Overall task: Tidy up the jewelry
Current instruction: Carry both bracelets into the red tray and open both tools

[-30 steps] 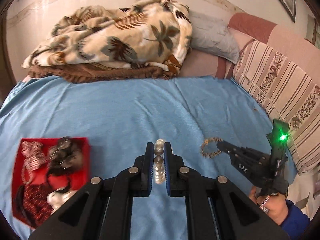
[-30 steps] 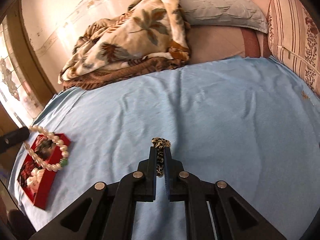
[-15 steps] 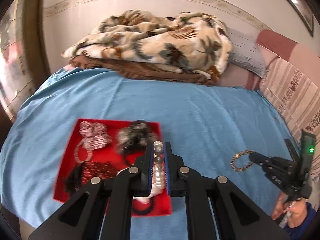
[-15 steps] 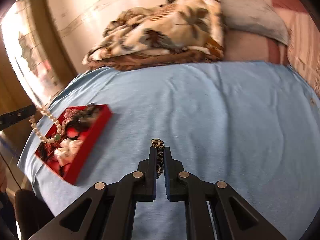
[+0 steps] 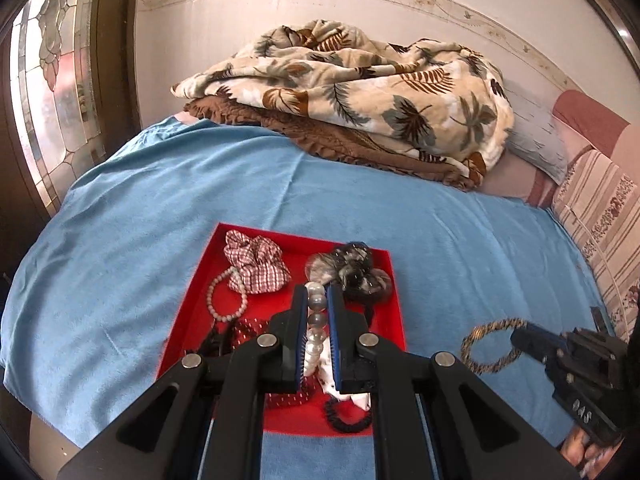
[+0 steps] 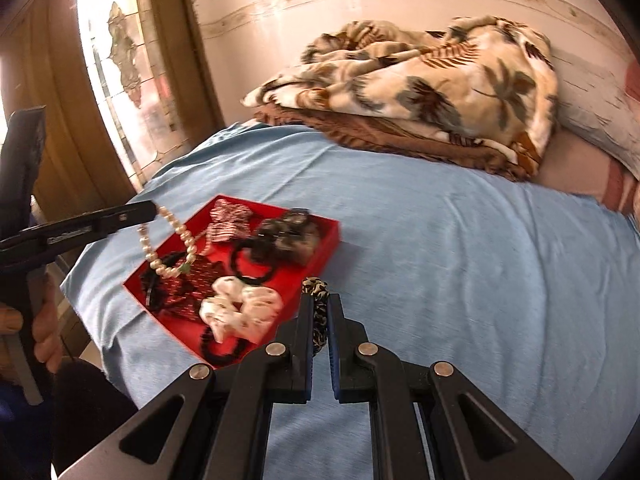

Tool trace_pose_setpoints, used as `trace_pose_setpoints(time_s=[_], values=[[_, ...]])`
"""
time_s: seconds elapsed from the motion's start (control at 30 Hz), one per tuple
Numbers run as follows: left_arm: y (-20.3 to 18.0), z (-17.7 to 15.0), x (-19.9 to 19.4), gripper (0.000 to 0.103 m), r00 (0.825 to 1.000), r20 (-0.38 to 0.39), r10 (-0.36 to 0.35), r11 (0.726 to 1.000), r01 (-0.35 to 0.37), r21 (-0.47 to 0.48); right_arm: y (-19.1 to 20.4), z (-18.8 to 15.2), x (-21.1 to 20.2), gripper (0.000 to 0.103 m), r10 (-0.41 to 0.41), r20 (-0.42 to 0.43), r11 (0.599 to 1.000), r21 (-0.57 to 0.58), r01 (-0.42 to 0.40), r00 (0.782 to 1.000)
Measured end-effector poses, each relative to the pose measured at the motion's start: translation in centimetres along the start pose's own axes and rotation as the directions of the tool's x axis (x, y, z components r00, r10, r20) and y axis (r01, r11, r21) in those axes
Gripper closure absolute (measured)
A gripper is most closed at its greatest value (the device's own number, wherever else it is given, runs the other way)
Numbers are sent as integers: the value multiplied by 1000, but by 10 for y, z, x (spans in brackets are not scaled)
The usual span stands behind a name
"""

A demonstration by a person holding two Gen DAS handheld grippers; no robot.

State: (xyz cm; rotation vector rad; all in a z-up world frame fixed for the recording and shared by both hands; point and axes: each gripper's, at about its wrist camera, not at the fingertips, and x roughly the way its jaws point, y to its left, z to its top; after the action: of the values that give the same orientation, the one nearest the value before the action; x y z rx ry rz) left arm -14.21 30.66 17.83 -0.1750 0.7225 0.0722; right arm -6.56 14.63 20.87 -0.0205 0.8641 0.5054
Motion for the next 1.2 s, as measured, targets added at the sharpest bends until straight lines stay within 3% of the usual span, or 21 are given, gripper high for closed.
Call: trace_pose_setpoints(time_s=[0.17, 0.53, 0.93, 1.2], values=[[-4, 10, 10, 94, 997, 41, 59, 998, -60, 25, 19, 6, 10, 96, 2, -17, 999, -33, -3, 1000], [-10, 24, 44, 94, 991, 70, 118, 986, -125, 107, 38, 19, 24, 96, 10, -31, 998, -58, -11, 999], [19, 22, 64, 94, 998, 21, 67, 995, -68, 67, 51, 32, 55, 95, 34, -67, 997, -67, -39, 997], [61, 24, 81, 94, 999, -44, 23, 998, -25, -64, 59, 47, 74, 95, 74, -77, 995, -61, -79, 994]])
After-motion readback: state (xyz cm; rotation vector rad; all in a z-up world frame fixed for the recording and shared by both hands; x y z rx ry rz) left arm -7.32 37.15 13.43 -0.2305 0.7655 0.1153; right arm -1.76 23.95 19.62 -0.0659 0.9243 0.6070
